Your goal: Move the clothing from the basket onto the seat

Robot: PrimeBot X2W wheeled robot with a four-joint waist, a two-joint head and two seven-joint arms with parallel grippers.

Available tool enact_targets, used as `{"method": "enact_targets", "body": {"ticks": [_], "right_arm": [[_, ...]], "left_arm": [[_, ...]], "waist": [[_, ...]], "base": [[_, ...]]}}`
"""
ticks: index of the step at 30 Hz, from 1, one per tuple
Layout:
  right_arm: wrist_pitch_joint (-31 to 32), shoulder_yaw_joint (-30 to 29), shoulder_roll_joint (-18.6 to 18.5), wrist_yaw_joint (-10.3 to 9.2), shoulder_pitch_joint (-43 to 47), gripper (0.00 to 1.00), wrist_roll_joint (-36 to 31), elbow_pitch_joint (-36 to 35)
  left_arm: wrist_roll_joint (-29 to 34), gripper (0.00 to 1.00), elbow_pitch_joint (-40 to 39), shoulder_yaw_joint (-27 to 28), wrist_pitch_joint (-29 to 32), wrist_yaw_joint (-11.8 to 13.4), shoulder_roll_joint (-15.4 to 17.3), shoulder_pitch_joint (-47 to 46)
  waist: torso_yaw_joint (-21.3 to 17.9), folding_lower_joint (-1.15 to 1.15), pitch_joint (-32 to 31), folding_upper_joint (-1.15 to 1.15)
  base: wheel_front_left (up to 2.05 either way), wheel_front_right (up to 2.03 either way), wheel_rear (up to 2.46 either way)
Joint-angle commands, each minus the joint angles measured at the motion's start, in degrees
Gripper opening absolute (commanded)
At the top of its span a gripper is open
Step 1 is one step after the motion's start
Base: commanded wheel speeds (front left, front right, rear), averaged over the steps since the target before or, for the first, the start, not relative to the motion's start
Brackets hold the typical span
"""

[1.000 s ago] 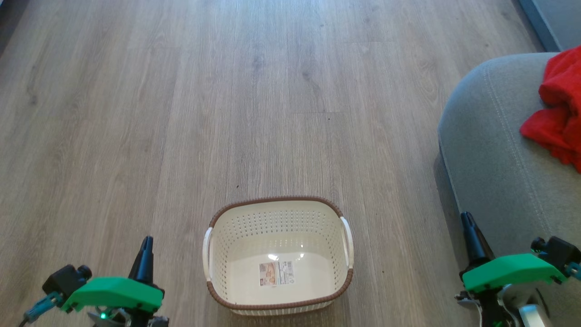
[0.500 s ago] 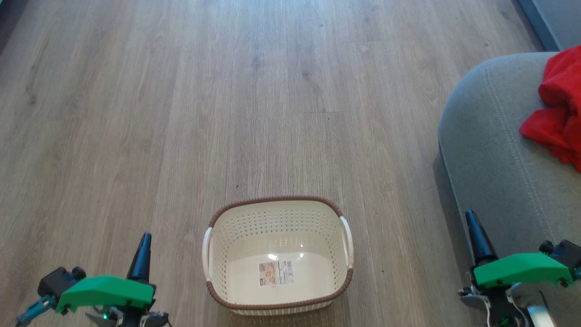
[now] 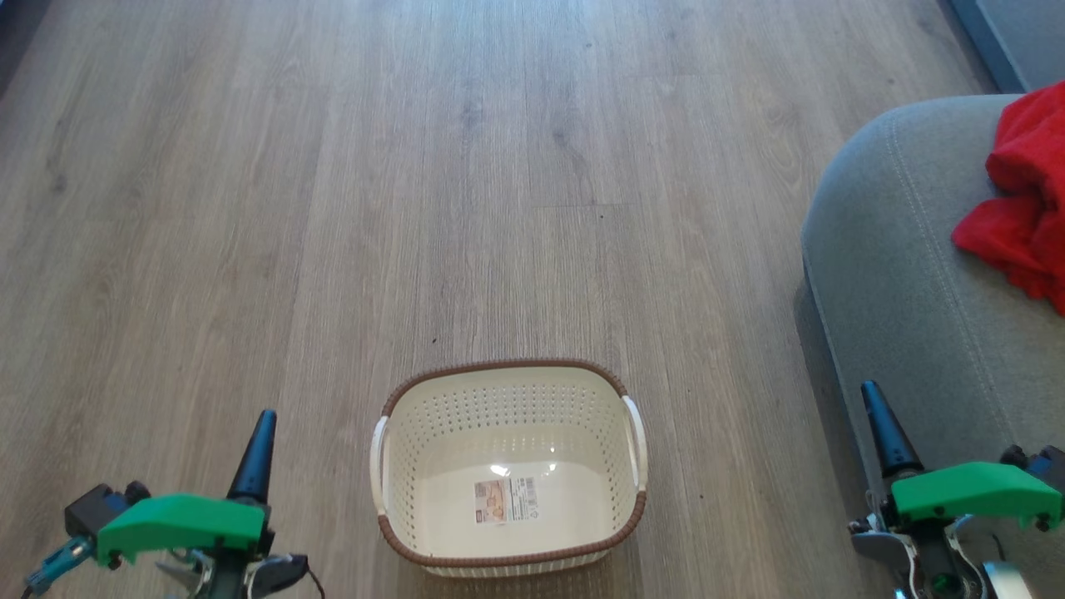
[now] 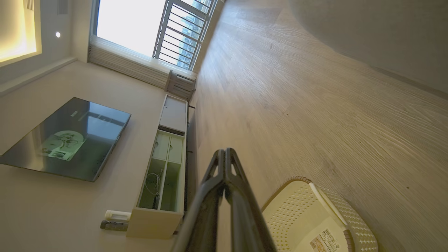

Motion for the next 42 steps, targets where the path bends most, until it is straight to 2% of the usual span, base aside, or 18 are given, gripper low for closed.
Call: {"method": "enact_targets", "body": {"ticks": [1, 33, 42], "right_arm": [[0.7, 0.4, 0.1, 0.00, -3.4, 0.00, 2.2, -2.3], [5.9, -2.0, 0.6, 0.00, -4.3, 0.00, 22.5, -3.8], [5.9, -2.0, 0.6, 0.00, -4.3, 0.00, 22.6, -3.8]], "left_arm": [[-1.8, 0.00, -2.3, 2.0, 0.5, -0.6, 0.2, -3.2], [-19.8, 0.00, -4.3, 4.4, 5.6, -2.1, 0.0, -4.2], [-19.9, 0.00, -4.4, 4.4, 5.6, -2.1, 0.0, -4.2]], "waist": [[0.0, 0.00, 0.0, 0.00], [-0.2, 0.00, 0.1, 0.00], [-0.2, 0.00, 0.1, 0.00]], "base": [[0.00, 0.00, 0.00], [0.00, 0.00, 0.00], [0.00, 0.00, 0.00]]}}
